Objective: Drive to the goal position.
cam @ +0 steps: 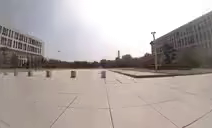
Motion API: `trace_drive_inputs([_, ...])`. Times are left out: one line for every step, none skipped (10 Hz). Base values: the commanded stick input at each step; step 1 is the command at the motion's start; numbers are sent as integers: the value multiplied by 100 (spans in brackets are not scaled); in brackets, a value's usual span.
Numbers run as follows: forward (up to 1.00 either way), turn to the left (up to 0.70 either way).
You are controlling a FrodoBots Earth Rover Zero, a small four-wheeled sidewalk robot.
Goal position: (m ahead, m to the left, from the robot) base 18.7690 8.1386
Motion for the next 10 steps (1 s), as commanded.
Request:
trace_drive_inputs([70,-35])
trace_drive_inputs([70,-35])
trace_drive_inputs([70,-35])
trace_drive_inputs([70,-35])
trace_drive_inputs([70,-35])
trace_drive_inputs([70,-35])
trace_drive_inputs([70,-35])
trace_drive_inputs([70,-35])
trace_drive_inputs([70,-35])
trace_drive_inputs([70,-35])
